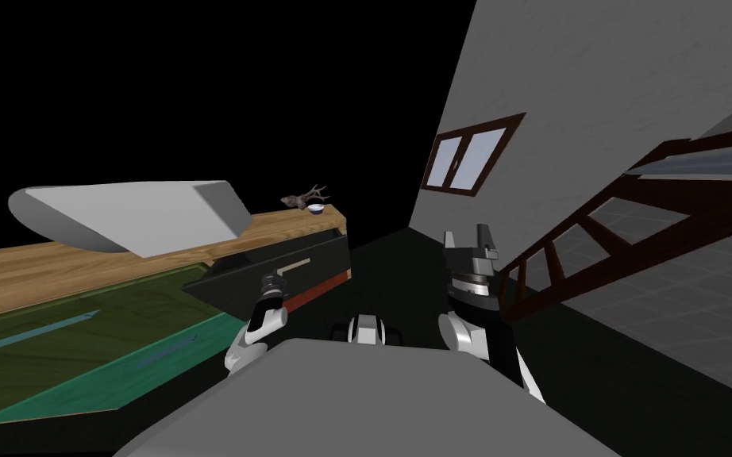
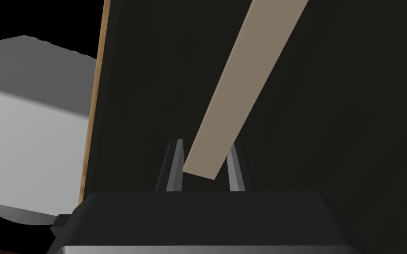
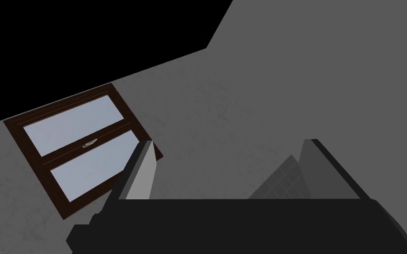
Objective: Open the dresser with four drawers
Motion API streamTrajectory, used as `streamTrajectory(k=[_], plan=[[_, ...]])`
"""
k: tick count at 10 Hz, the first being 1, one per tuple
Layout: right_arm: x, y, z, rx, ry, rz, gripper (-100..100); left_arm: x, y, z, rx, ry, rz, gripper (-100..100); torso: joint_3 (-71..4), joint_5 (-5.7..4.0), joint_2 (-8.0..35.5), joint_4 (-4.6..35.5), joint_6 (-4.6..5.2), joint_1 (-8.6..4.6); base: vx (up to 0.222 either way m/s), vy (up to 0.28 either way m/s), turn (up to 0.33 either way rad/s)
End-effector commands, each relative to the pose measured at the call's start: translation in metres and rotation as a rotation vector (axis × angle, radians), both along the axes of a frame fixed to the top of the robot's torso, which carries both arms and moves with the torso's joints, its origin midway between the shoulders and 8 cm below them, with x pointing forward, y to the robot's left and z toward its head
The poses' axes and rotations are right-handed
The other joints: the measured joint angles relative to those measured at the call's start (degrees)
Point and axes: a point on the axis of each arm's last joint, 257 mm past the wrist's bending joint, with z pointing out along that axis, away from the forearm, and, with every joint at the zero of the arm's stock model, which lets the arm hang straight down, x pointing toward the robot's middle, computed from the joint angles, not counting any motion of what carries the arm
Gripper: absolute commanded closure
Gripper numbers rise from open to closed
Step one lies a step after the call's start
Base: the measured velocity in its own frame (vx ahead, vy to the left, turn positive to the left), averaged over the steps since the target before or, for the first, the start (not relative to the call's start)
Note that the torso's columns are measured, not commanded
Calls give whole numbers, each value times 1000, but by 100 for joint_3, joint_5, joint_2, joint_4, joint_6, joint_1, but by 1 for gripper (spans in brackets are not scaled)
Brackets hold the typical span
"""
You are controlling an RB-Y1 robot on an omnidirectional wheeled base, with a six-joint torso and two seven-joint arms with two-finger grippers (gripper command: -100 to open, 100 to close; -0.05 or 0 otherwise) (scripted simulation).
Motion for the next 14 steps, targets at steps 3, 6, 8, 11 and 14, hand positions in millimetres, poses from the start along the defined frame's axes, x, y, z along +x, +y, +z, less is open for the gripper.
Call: streamTrajectory(k=[3, 6, 8, 11, 14], plan=[[0, 0, 0, 0, 0, 0, 0, 5, 45, 5, -22, -18, 63, 100, -2, -5, -2, 3, -5, 2, -118, -79, -139], [0, 0, 0, 0, 0, 0, 0, 3, 63, 3, -47, -25, 96, 100, -5, -5, -8, 2, 9, -14, -98, -82, -108], [0, 0, 0, 0, 0, 0, 0, 6, 76, 16, -41, -15, 102, -100, -7, -8, -9, 0, -8, 4, -53, -41, -22], [0, 0, 0, 0, 0, 0, 0, 13, 87, 32, -43, -15, 108, -100, -4, -5, -3, -1, -22, 21, -25, -22, -13], [0, 0, 0, 0, 0, 0, 0, 19, 98, 48, -45, -15, 114, -100, 6, -18, 17, 9, -25, -1, -32, -29, -14]])
